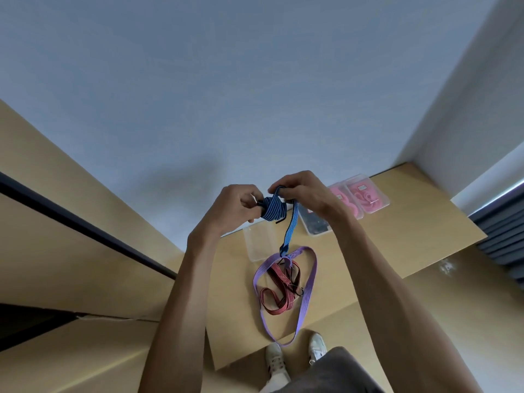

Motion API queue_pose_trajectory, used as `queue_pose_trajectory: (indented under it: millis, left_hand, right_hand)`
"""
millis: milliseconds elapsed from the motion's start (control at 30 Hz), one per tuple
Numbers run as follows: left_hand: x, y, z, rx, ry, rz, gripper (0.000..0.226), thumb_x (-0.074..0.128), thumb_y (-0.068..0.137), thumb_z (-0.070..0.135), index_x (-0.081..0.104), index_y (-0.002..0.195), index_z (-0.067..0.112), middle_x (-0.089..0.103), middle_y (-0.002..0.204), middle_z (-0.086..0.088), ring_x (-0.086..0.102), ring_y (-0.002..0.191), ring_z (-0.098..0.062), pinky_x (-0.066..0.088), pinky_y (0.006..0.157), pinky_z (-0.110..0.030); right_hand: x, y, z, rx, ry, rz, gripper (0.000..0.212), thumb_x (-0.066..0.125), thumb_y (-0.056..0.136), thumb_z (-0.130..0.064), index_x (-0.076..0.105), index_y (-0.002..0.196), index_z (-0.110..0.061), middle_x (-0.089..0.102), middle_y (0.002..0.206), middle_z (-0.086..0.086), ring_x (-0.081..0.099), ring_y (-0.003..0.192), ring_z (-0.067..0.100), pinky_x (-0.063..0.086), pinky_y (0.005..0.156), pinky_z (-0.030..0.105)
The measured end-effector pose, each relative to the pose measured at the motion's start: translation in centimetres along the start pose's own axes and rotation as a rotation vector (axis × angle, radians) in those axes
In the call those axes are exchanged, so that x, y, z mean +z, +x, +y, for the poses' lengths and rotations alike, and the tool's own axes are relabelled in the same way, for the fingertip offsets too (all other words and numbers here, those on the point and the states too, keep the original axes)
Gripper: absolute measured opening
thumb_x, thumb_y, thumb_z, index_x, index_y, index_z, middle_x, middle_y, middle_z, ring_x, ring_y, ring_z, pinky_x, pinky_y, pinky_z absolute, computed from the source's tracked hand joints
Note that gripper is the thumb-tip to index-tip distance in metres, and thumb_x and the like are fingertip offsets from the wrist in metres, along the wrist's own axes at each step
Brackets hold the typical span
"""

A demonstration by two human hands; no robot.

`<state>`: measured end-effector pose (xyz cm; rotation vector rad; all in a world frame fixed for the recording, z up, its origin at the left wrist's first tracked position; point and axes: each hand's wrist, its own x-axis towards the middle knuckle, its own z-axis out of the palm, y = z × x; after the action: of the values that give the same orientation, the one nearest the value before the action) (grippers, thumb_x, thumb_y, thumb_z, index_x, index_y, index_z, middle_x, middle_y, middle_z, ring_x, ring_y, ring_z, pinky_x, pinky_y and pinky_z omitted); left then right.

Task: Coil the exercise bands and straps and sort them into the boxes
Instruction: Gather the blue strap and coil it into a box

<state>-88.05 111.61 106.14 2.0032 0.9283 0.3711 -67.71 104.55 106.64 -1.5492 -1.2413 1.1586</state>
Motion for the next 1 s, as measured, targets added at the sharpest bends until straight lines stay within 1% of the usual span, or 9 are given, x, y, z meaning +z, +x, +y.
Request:
queue_pose_trajectory:
  millis: [133,267,400,533,600,667,800,933,1000]
  left_hand:
    - [0.4,0.2,0.1,0.036,0.012,-0.08,0.016,0.069,0.087,0.0,0.073,0.093,0.014,0.072,0.079,0.0,0.066,0.067,-0.01,0.053,0.067,-0.023]
    - [0.7,-0.2,0.3,0.053,-0.26,-0.066,0.01,0.065,0.092,-0.001,0.07,0.096,0.006,0.071,0.078,-0.005,0.064,0.067,-0.016,0.054,0.066,-0.025]
    - [1.6,0.2,0.8,0.044,-0.426,0.051,0.005,0.066,0.088,0.006,0.067,0.092,0.007,0.069,0.072,-0.006,0.06,0.061,-0.018,0.053,0.063,-0.028]
    - [3.3,1.4,0.9,-0.082,-0.514,0.303,0.004,0.068,0.087,0.008,0.065,0.084,0.009,0.069,0.068,-0.005,0.061,0.06,-0.017,0.052,0.06,-0.028]
    - [4.1,2.1,0.6,-0.129,-0.423,0.432,0.004,0.068,0.088,0.008,0.065,0.086,0.009,0.071,0.072,-0.002,0.065,0.061,-0.016,0.053,0.058,-0.024]
    - [4.7,2.3,0.2,-0.148,-0.292,0.541,0.003,0.067,0.087,0.008,0.064,0.088,0.01,0.071,0.077,0.0,0.068,0.066,-0.013,0.052,0.059,-0.019]
    - [4.9,2.0,-0.9,-0.103,-0.075,0.729,0.007,0.066,0.087,0.003,0.061,0.089,0.008,0.064,0.076,0.007,0.061,0.066,-0.005,0.043,0.055,-0.005]
    - [5.5,1.6,-2.2,-0.022,0.216,0.68,0.003,0.064,0.089,0.0,0.061,0.09,0.001,0.067,0.08,-0.009,0.054,0.067,-0.019,0.036,0.055,-0.018]
    - [6.0,1.6,-2.6,-0.015,0.268,0.64,0.002,0.062,0.089,0.0,0.063,0.09,0.0,0.068,0.08,-0.013,0.054,0.066,-0.023,0.037,0.06,-0.027]
  right_hand:
    - [0.6,0.0,0.7,-0.001,0.039,0.008,0.025,0.051,0.09,0.002,0.07,0.1,-0.011,0.069,0.076,-0.009,0.059,0.069,0.001,0.042,0.065,0.012]
    - [0.8,-0.1,1.3,0.033,0.36,-0.014,0.011,0.052,0.095,-0.001,0.059,0.09,-0.008,0.06,0.078,0.006,0.054,0.071,0.02,0.043,0.061,0.03]
    - [1.9,0.1,2.3,0.059,0.374,0.003,0.021,0.045,0.086,0.003,0.065,0.091,-0.001,0.063,0.083,0.015,0.053,0.071,0.021,0.043,0.051,0.026]
    - [3.8,0.0,3.0,0.059,0.329,0.128,0.024,0.043,0.101,-0.011,0.063,0.089,-0.011,0.063,0.072,0.007,0.055,0.062,0.016,0.044,0.054,0.027]
    - [4.7,0.0,3.1,0.09,0.293,0.163,0.019,0.042,0.102,-0.017,0.059,0.094,-0.016,0.064,0.07,0.004,0.054,0.054,0.015,0.041,0.048,0.027]
    - [5.1,-0.1,3.3,0.103,0.124,0.154,0.01,0.054,0.097,-0.021,0.059,0.103,-0.015,0.066,0.076,0.004,0.057,0.051,0.013,0.044,0.047,0.026]
    - [5.0,-0.6,3.9,0.084,-0.309,0.117,0.031,0.067,0.084,-0.014,0.067,0.114,-0.009,0.068,0.089,0.003,0.065,0.069,0.018,0.059,0.069,0.035]
    - [5.5,-0.7,3.4,0.039,-0.539,0.144,0.034,0.058,0.084,-0.015,0.069,0.115,-0.012,0.072,0.1,0.006,0.065,0.087,0.026,0.055,0.075,0.038]
    - [5.8,-0.5,3.4,0.04,-0.589,0.159,0.035,0.062,0.083,-0.023,0.06,0.118,-0.018,0.067,0.093,0.002,0.062,0.085,0.023,0.049,0.066,0.033]
